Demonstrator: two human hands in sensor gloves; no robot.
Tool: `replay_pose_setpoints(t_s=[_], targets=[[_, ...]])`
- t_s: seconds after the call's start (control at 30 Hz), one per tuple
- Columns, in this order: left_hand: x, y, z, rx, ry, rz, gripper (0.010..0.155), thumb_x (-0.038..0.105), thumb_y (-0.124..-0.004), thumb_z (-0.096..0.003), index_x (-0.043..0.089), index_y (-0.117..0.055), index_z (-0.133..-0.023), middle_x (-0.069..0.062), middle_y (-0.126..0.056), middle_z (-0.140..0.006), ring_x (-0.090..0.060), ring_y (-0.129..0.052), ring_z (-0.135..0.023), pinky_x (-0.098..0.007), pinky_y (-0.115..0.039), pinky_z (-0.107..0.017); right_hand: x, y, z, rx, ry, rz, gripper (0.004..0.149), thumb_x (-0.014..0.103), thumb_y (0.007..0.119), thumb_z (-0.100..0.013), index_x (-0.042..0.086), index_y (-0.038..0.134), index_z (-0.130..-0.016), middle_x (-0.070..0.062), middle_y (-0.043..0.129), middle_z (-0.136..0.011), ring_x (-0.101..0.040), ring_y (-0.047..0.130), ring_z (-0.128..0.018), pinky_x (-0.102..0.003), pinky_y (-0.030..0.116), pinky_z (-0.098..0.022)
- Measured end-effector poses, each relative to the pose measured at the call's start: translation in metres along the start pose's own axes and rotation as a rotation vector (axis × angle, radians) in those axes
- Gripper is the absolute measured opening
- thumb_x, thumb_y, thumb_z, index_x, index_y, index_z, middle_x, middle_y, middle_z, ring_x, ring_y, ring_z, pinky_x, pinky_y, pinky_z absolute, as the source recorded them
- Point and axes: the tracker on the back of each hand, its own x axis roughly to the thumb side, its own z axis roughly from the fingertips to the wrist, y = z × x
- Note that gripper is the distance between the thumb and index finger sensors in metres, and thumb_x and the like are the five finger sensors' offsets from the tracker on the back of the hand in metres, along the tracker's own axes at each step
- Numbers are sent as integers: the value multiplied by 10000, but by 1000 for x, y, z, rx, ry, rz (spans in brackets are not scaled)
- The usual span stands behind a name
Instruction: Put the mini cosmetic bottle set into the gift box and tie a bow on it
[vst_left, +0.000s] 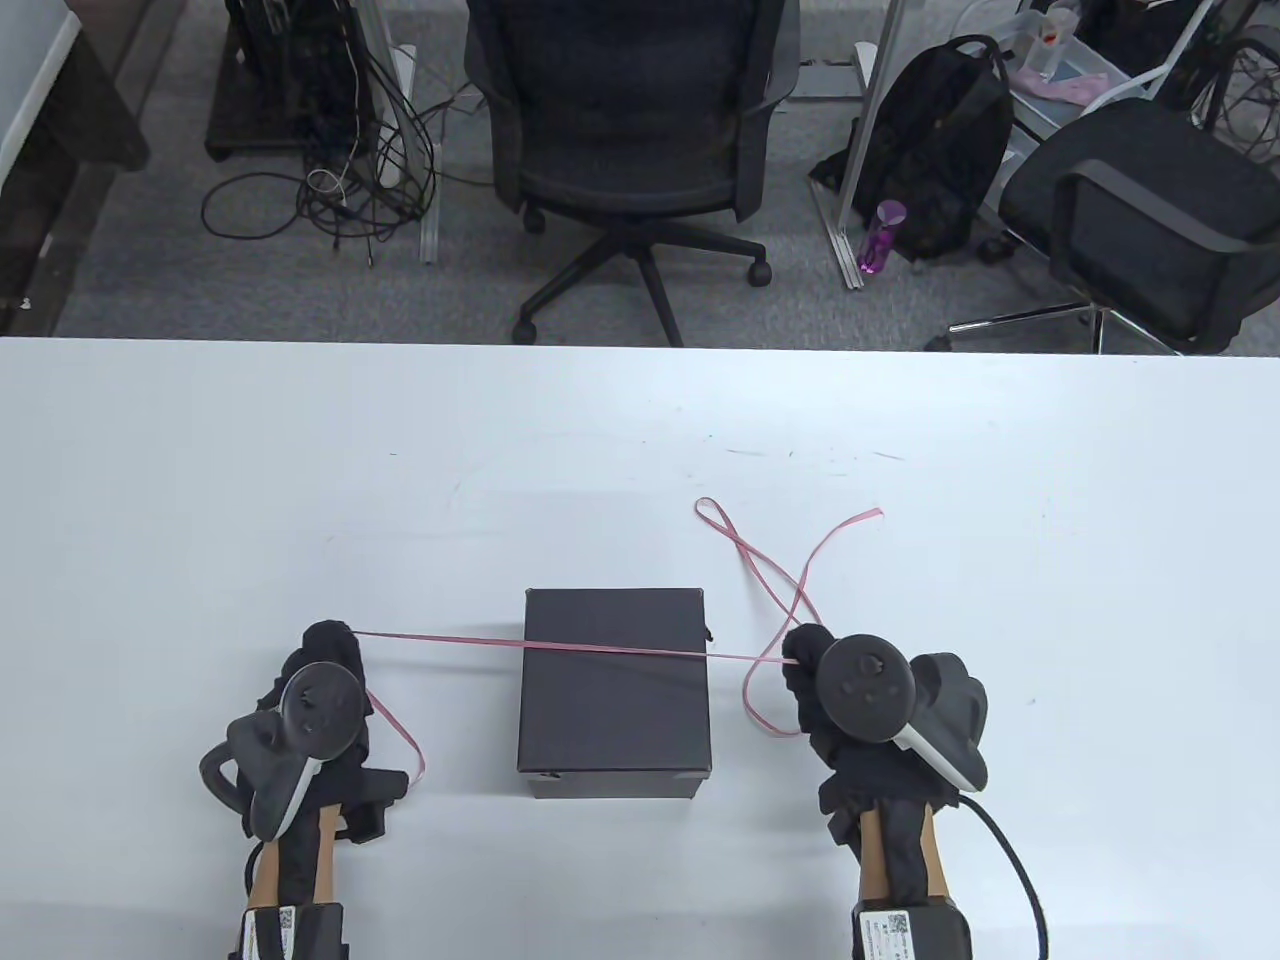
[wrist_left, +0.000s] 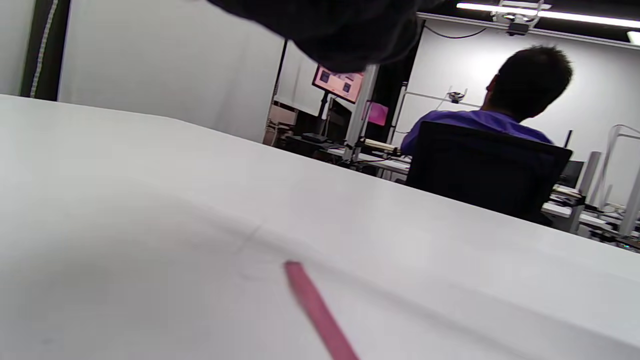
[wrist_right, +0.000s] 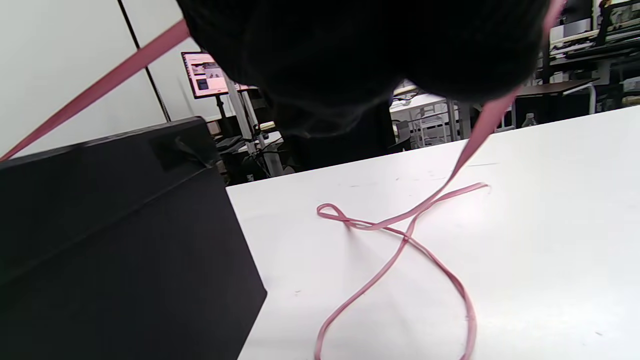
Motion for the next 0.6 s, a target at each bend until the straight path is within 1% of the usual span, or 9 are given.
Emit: replay_pose_setpoints(t_s=[0.23, 0.3, 0.33, 0.4, 0.43, 0.47, 0.5, 0.53, 0.6], targets=[[-19, -7, -6, -47, 122, 1, 431, 435, -527, -602, 241, -737, -924, 92, -894, -567, -53, -879, -194, -255, -821, -172, -11, -6, 4, -45, 81, 31, 421, 282, 675, -608, 8, 797, -903, -117, 944, -539, -91, 888, -219, -324, 857, -222], [-20, -11, -7, -70, 123, -10, 432, 436, -531, -602, 238, -739, -926, 86, -896, -575, -61, -886, -205, -263, -825, -184, -9, -5, 4, -15, 66, 0, 422, 278, 657, -613, -6, 793, -893, -97, 944, -492, -73, 864, -180, -304, 849, -187], [-18, -13, -8, -96, 103, -30, 432, 436, -551, -601, 237, -745, -932, 69, -903, -599, -86, -909, -237, -284, -837, -215, -8, -4, 3, -9, 60, -15, 422, 270, 645, -617, -17, 788, -890, -89, 943, -468, -69, 852, -161, -298, 844, -168], [-12, -16, -11, -186, 72, -97, 461, 412, -682, -583, 243, -681, -1011, 24, -881, -780, -173, -978, -463, -368, -870, -391, -4, -4, 4, -10, 50, 2, 423, 268, 637, -619, -21, 785, -889, -77, 940, -441, -61, 839, -143, -290, 839, -149], [-8, -18, -11, -257, 49, -138, 619, 404, -755, -556, 227, -545, -1111, -47, -749, -1009, -278, -922, -766, -507, -794, -604, -2, -4, 4, -8, 43, 11, 422, 270, 635, -619, -17, 783, -890, -68, 938, -431, -56, 833, -137, -285, 837, -143], [-2, -18, -12, -354, 14, -202, 740, 408, -783, -544, 196, -442, -1166, -109, -608, -1136, -376, -798, -956, -594, -708, -690, 1, -4, 4, -5, 31, 14, 422, 271, 634, -619, -16, 783, -891, -65, 937, -427, -55, 831, -134, -283, 836, -141], [6, -17, -11, -410, -3, -263, 828, 406, -801, -534, 162, -359, -1191, -165, -497, -1188, -448, -683, -1047, -649, -645, -726, 6, -4, 5, -14, 8, 14, 423, 273, 633, -618, -12, 783, -892, -62, 937, -423, -53, 830, -131, -281, 835, -137], [12, -14, -9, -422, -26, -288, 875, 405, -810, -527, 143, -314, -1198, -196, -415, -1209, -498, -587, -1091, -679, -600, -747, 9, -4, 5, -19, -8, 13, 422, 275, 632, -618, -8, 784, -893, -59, 936, -421, -52, 828, -130, -280, 834, -136], [29, -3, -3, -354, -131, -281, 895, 396, -820, -519, 129, -302, -1198, -231, -365, -1211, -547, -493, -1105, -702, -555, -754, 19, -4, 6, -32, -56, 19, 425, 282, 624, -618, 9, 780, -902, -54, 936, -415, -50, 826, -126, -277, 834, -131]])
